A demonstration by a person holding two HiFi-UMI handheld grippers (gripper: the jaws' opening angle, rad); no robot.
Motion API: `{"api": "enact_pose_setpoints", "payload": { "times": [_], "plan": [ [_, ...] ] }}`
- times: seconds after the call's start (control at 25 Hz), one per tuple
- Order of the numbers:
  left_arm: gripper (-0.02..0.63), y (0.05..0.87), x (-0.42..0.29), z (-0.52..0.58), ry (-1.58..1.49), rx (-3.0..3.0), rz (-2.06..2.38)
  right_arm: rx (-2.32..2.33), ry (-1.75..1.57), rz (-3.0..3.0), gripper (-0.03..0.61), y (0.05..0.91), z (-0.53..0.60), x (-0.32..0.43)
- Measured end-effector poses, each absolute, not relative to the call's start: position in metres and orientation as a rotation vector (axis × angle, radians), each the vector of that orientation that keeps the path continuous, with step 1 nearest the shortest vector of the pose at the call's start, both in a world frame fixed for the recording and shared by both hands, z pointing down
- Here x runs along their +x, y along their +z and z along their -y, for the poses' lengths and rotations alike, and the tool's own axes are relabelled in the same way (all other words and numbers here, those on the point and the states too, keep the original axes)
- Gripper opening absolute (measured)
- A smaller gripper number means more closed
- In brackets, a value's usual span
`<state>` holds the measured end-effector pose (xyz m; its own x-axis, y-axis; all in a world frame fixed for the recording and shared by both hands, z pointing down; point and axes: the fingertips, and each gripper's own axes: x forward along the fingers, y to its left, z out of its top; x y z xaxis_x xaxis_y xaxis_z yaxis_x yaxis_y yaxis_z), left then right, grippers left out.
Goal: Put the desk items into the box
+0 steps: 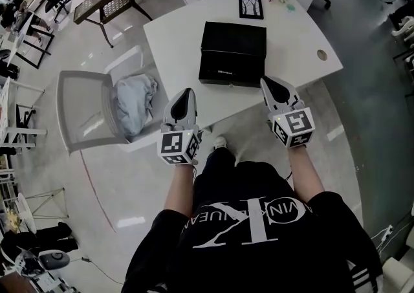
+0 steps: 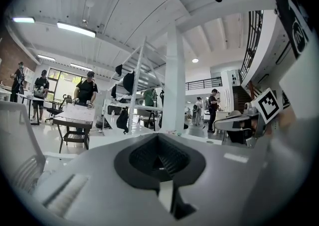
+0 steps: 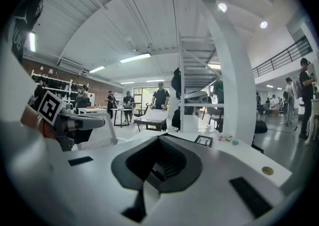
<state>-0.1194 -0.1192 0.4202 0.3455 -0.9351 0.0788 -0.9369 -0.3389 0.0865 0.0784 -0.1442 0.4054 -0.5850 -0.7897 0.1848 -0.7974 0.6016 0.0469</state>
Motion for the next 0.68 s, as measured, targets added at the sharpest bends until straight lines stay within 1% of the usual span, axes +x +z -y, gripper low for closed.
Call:
{"api": "enact_pose_setpoints", "payload": {
  "times": [0.68],
  "plan": [
    [0.009,0.409,-0.119,0.12,0.055,2.502,1.794,1.314,0.08,2.685,0.014,0.407,0.148,0.081]
  ]
}}
